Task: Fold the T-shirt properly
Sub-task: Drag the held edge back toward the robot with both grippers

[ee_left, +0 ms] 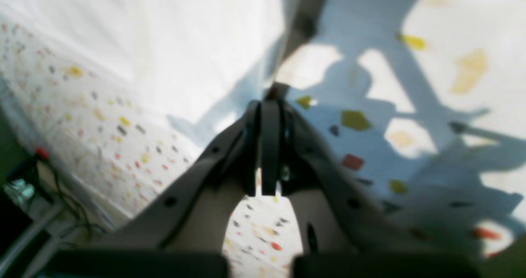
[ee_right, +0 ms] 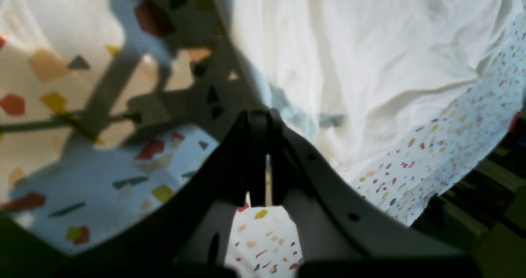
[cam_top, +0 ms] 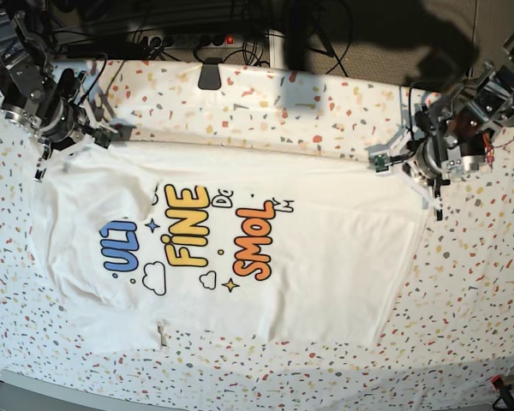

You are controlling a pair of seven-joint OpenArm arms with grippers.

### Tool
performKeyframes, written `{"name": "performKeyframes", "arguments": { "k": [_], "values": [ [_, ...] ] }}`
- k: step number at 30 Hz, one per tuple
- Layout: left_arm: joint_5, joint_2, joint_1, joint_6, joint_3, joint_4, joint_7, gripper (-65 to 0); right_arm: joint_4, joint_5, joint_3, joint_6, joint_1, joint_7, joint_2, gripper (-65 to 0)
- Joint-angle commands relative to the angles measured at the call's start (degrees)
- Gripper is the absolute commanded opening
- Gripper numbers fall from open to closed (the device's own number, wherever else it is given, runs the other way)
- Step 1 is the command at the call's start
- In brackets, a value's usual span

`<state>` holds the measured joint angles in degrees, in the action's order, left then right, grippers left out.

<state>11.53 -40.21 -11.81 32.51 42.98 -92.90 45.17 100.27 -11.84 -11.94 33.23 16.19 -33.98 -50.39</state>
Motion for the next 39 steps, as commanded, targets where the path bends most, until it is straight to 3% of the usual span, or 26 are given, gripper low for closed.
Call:
{"name": "performKeyframes", "arguments": {
  "k": [1, 4, 10, 18, 27, 33, 39],
  "values": [
    [0.37, -0.96, -0.07, -0.90, -0.50, -1.73, 1.20, -65.0, 1.25, 0.48, 0.70, -0.76, 0.02, -1.27, -1.95, -65.0],
    [0.44, -0.94, 1.92, -1.09, -0.50, -3.78, 2.97, -65.0, 2.78, 4.85, 0.70, -1.14, 1.44, -2.80, -3.69, -65.0],
    [0.83, -0.96, 3.76, -1.18, -0.50, -4.28, 4.07, -65.0, 5.90, 5.22, 0.70, -5.25, 6.32, -4.70, -7.13, -65.0],
    [0.85, -0.96, 8.00, -1.49, -0.50, -4.72, 5.66, -65.0, 6.67, 4.55, 0.70, -5.25, 11.61, -6.12, -7.56, -65.0],
    [1.05, -0.98, 13.64, -1.51, -0.50, -9.64, 7.61, -65.0, 6.67, 4.00, 0.70, -5.25, 11.78, -7.19, -7.58, -65.0],
    [3.93, -0.98, 18.73, -1.55, -0.50, -13.75, 8.68, -65.0, 6.67, 3.93, 0.70, -5.25, 13.75, -7.43, -9.33, -65.0],
    [4.61, -0.96, 21.20, -5.51, -0.52, -17.27, 10.99, -65.0, 7.39, 3.96, 0.70, -5.25, 13.84, -7.43, -10.71, -65.0]
  ]
}}
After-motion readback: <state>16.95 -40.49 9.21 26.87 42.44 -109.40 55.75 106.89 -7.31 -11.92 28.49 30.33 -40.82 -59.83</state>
